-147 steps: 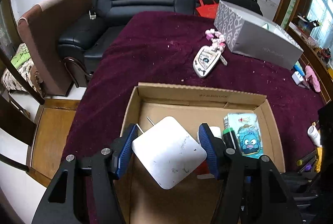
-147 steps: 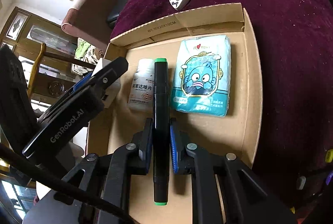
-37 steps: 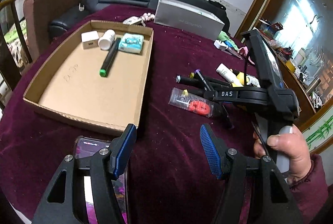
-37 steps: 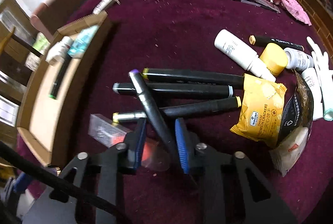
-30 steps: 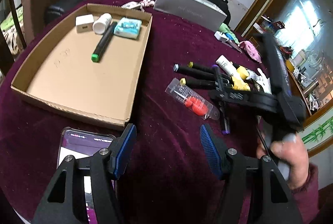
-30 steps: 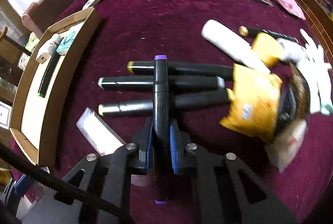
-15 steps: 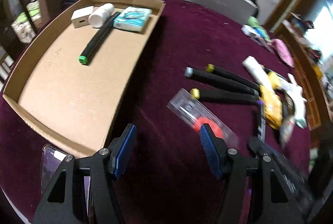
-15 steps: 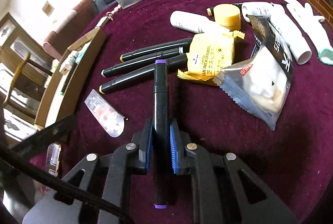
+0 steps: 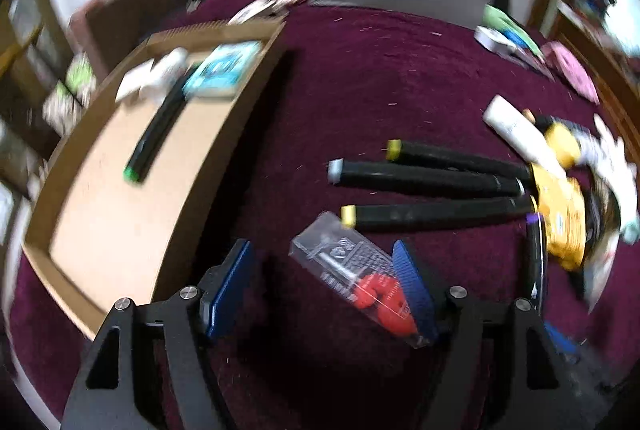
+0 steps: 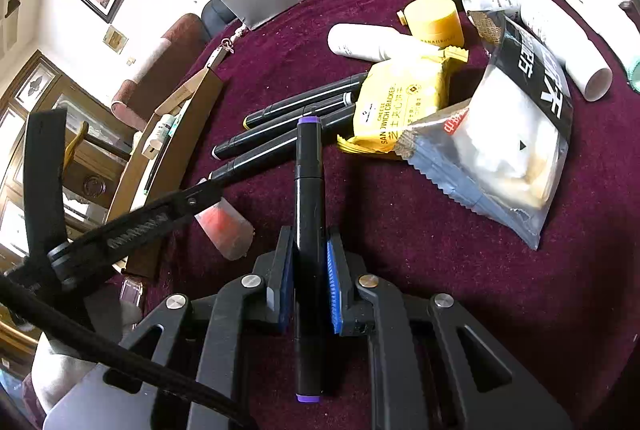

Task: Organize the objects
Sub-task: 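Grasp the clear pen case with red contents with the left tool while the right tool holds the marker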

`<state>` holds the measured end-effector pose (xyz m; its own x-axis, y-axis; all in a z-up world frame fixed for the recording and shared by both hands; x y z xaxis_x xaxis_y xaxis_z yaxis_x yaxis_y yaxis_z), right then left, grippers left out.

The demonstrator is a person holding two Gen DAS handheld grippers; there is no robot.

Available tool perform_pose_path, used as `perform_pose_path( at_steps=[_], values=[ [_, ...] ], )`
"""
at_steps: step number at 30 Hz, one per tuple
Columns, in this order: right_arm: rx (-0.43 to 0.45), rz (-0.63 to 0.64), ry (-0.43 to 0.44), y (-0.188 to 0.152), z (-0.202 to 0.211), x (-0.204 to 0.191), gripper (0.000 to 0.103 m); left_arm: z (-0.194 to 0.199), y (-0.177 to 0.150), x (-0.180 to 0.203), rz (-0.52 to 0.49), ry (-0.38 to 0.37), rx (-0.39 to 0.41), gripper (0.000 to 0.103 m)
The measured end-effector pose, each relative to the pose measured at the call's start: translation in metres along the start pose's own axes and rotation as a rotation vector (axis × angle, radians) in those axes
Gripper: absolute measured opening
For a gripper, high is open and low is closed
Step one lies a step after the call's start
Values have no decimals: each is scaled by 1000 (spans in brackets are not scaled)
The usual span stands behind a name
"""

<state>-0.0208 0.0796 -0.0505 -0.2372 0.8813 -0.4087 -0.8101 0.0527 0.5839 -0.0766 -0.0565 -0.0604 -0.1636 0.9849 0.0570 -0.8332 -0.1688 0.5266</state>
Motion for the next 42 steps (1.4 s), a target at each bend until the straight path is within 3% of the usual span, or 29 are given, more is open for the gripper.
perform_pose_path(
  at_steps=[1,3,7,14,18,20,21,22,23,25,28,31,33,38,42],
  values=[
    [1,-2,1,0,0,1,12,1,-2,5,-43,-1,6,66],
    [4,-1,-7,-1,1,1,12,5,-9,12,-119,-21,17,55],
    [7,14,-33,-1,2,1,12,11,-13,8,-144,-58,-15,50],
    [8,20,-41,-2,1,-1,12,23,-25,-18,-101,-81,-54,55],
    [10,28,-50,-2,0,-2,12,19,-29,-15,-92,-66,-50,58],
    [12,28,-52,-2,0,-2,12,15,-39,-4,-115,-112,-80,56],
    [11,27,-51,-1,-1,-2,12,14,-43,1,-147,-123,-80,54],
    [12,26,-50,-1,-1,-1,12,18,-44,7,-178,-141,-54,35],
    [13,26,-49,-1,-1,-1,12,20,-47,13,-206,-174,-61,29],
    [14,31,-55,-1,-2,-1,12,22,-47,15,-202,-189,-77,26],
    [14,42,-65,-1,-1,-1,12,22,-46,13,-191,-201,-89,26],
    [14,43,-66,-1,-1,0,12,24,-48,4,-192,-156,-84,28],
    [14,46,-68,-1,-1,0,12,30,-58,-1,-206,-124,-79,32],
    [16,51,-74,-1,-1,1,12,41,-74,-12,-216,-70,-64,54],
    [17,63,-78,0,-2,-1,15,44,-82,-8,-258,-56,-13,57]
  ],
)
Point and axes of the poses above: each gripper's, at about its wrist camera, not at the fingertips, and z roughly against the way its jaws point, x to its right, y to its top, the point moved 9 cm from there along -z, roughly the way its jaws point, and after that the axes turned 14 degrees about z, right-handed, at the moved point
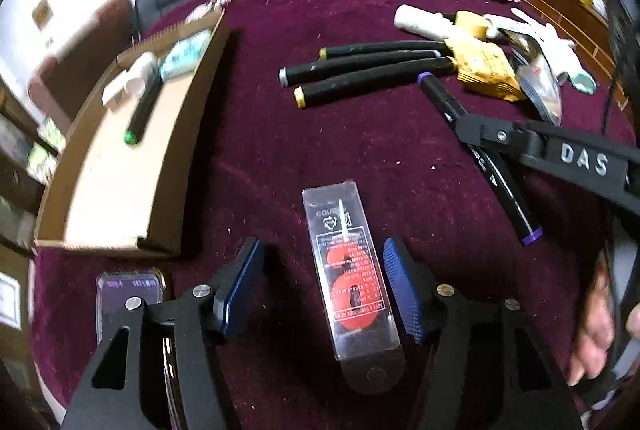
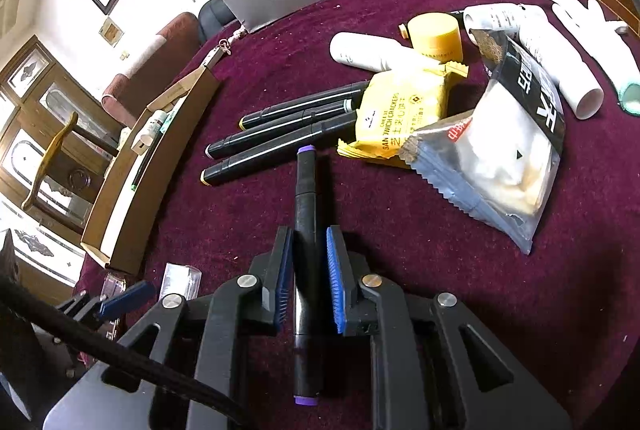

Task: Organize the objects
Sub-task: 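Grasp the clear pen case with red contents with the left tool while the right tool holds the marker, then carry pen case and marker to the cardboard tray and release both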

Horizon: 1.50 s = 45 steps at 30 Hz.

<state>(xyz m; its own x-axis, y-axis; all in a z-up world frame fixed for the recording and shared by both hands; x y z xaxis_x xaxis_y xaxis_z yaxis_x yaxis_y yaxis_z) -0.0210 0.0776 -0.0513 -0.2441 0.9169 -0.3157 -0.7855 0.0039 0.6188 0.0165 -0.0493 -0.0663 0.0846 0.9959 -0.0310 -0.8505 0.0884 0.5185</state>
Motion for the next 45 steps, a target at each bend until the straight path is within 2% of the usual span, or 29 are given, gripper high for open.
perform_pose_path(
  at_steps=[1,2,4,6,9,11,12,14,16,18,24,27,29,33,38,45],
  values=[
    [1,9,-8,0,0,-1,16,1,-1,1,-14,4,12,56],
    [2,17,-14,0,0,-2,16,2,-1,3,-34,-7,21,45],
    [5,35,-29,0,-1,-4,18,4,-6,11,-30,-111,-8,24],
    [1,56,-57,0,-1,-7,18,7,-6,10,-34,-114,-3,23],
    [-23,103,-117,0,-4,-11,18,13,-8,8,12,-201,-28,23],
    [-51,125,-152,1,-6,-13,18,21,-6,6,38,-242,-16,23],
    [-69,140,-175,2,-6,-13,13,26,-5,4,49,-261,-10,23],
    [-108,167,-213,1,-8,-15,13,36,0,0,67,-299,13,23],
    [-127,162,-204,1,-7,-16,12,47,3,-7,94,-339,22,23],
    [-131,113,-156,-1,-3,-16,12,58,8,-16,129,-398,30,23],
    [-71,18,-18,10,30,-32,13,90,42,-65,220,-495,108,23],
    [-35,-7,64,29,42,-54,13,95,63,-102,277,-476,150,23],
    [-19,-30,126,47,43,-73,13,89,82,-136,310,-425,175,23],
    [-24,-71,217,79,25,-104,13,59,112,-190,376,-343,163,23],
    [-87,-81,244,103,-32,-144,13,4,142,-229,406,-247,116,23],
    [-206,-74,214,105,-115,-178,13,-58,146,-232,395,-229,-4,23]
  ],
)
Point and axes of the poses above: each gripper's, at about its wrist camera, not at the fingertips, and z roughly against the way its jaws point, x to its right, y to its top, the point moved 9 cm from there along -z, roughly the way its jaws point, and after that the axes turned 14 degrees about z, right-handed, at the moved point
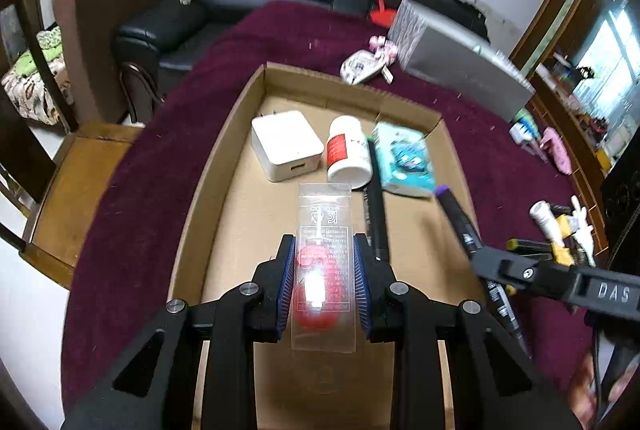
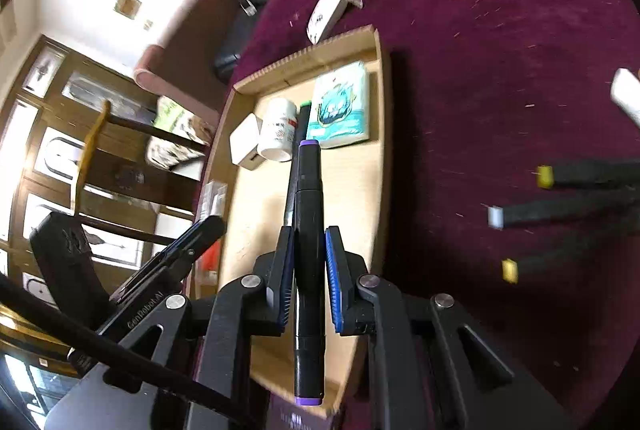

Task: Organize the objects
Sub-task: 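Carry pen case and marker to the cardboard tray and release both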

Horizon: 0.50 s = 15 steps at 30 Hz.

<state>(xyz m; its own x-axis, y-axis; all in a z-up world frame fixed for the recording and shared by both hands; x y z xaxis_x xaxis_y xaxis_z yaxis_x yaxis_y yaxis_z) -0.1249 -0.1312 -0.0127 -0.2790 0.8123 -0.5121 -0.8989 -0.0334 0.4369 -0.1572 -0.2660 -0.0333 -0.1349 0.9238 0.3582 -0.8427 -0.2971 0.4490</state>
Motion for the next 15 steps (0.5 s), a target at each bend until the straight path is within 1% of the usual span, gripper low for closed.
perform_pose_path(
  at_steps=[1,3,7,12,15],
  values=[
    [-19,1,-10,1,-12,-1,13,-4,0,-2,0,7,-11,23],
    [-36,9,-30,4,-22,1,13,-18,2,-2,-6,25,-41,23],
    [-63,22,-78,11,-40,3,13,-33,9,-4,-11,61,-65,23],
    [-76,28,-111,17,-48,10,13,-38,15,-5,-14,73,-76,24],
    [-68,43,-132,21,-49,11,13,-41,18,-5,-9,75,-75,24]
  ],
)
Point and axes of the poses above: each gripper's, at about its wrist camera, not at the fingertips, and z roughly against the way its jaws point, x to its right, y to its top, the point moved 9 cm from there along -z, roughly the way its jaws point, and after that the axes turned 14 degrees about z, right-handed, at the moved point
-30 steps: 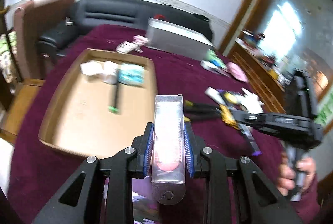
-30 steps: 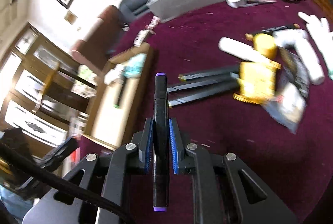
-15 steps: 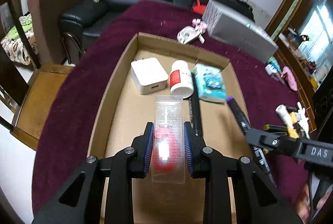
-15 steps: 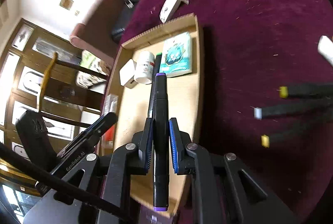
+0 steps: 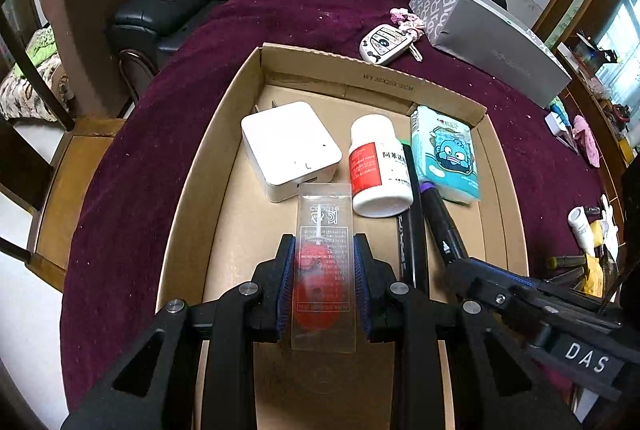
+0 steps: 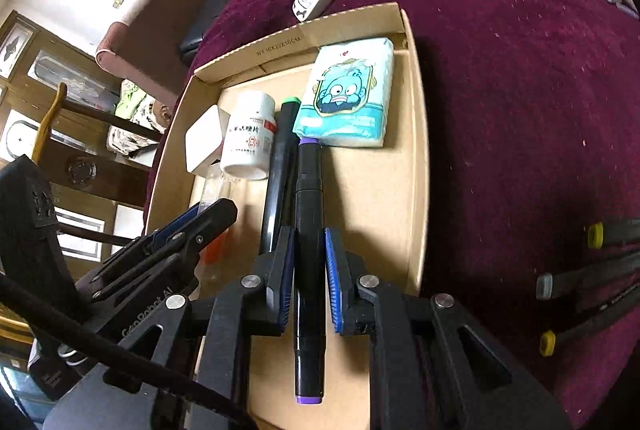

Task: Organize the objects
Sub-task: 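Carry pen case and marker to the cardboard tray and release both, then move both tools back over the remaining markers and packets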

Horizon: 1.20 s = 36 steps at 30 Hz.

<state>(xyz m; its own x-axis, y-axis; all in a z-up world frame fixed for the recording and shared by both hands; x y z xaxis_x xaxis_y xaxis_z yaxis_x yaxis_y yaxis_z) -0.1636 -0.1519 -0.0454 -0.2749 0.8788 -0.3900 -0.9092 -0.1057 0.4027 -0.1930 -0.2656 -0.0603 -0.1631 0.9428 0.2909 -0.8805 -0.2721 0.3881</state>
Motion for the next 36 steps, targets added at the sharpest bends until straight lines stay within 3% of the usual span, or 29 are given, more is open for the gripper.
perform_pose_path(
  at_steps=[4,6,8,14,18,21,25,27,30,33,36],
  values=[
    [13,38,-45,6,-2,-2,13,0,3,0,18,-5,6,25],
    [20,56,-53,8,-2,-2,13,-1,5,0,36,-22,7,31],
    [32,61,-52,9,-1,-2,14,1,6,-2,69,-48,0,43],
    [94,75,-65,11,27,-1,14,22,4,-9,144,-117,-4,44],
    [164,101,-91,4,69,2,24,63,-6,-1,137,-175,59,44],
    [246,146,-160,-7,110,9,30,102,-22,15,112,-258,111,46],
    [393,217,-350,-26,174,24,52,144,-45,49,40,-339,184,52],
    [492,250,-479,-42,214,34,65,156,-55,65,12,-372,192,52],
    [594,240,-605,-60,253,50,84,163,-76,97,-38,-413,178,54],
    [640,181,-681,-79,277,83,84,155,-96,125,-80,-408,147,54],
    [575,37,-620,-96,277,136,84,139,-116,153,-120,-406,89,54]
  ],
)
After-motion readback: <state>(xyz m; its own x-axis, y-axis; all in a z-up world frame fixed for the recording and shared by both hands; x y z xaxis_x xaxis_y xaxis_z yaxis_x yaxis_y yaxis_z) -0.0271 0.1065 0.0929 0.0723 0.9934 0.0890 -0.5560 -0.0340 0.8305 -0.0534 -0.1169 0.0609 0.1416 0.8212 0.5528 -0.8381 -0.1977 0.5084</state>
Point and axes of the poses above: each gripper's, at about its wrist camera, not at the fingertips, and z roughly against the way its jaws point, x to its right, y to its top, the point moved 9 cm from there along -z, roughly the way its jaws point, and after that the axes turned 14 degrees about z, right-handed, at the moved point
